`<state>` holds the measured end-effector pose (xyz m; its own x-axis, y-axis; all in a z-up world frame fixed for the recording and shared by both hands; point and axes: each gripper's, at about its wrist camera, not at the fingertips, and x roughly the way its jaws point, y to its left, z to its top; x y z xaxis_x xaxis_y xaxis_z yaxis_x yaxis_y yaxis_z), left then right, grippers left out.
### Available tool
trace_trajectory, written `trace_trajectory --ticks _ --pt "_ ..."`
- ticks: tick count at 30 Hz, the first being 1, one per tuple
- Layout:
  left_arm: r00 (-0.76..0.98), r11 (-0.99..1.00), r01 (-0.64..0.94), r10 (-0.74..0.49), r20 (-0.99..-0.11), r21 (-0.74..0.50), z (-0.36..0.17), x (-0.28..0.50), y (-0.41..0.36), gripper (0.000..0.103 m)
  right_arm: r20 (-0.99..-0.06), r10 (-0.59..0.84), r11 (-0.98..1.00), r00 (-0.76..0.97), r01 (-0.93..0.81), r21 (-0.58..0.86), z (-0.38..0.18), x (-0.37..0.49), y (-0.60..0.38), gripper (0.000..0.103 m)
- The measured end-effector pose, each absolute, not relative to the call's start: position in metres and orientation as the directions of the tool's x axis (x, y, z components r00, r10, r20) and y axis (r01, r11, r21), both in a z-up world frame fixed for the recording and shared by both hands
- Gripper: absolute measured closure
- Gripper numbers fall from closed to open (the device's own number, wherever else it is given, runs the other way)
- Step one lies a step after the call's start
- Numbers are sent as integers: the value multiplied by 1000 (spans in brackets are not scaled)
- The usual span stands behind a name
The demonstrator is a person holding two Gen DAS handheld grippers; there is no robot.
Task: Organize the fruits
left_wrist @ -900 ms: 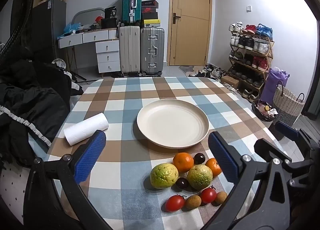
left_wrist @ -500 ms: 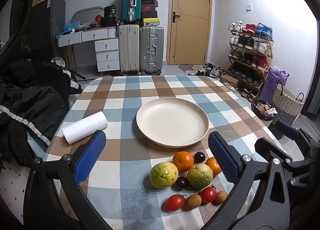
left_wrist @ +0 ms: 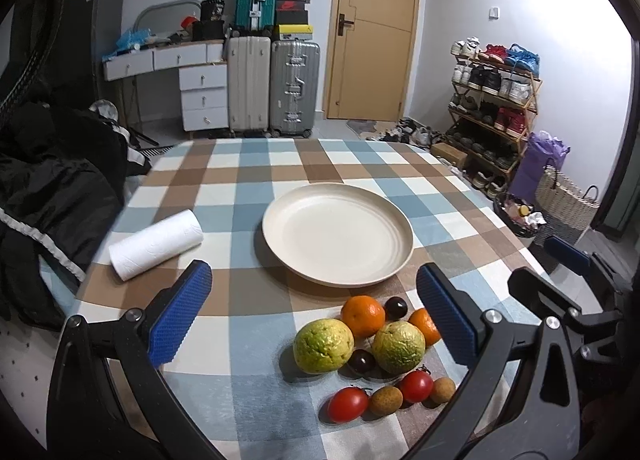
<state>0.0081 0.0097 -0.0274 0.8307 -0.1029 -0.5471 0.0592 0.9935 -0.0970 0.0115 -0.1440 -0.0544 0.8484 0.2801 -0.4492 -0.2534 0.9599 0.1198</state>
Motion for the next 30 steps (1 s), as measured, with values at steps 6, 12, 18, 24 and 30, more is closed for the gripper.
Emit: trace_trajectory --ticks 6,12,18,24,30 --pt "791 981 99 -179 -585 -166 -46 26 25 1 -473 275 961 837 -252 113 -57 22 -141 0" --pt "719 951 122 -282 -636 -284 -73 49 45 1 -482 280 960 830 -252 125 -64 31 -140 0" --pt "643 897 135 -402 -652 -420 -102 69 58 1 -487 286 958 826 -252 134 -73 43 -137 0" --pt "589 848 151 -490 -642 -509 -122 81 63 1 -507 284 958 814 -253 132 -80 51 -136 0" --pt "570 830 159 -519 -637 -534 -131 92 64 9 -519 295 956 802 -244 164 -87 58 -138 0"
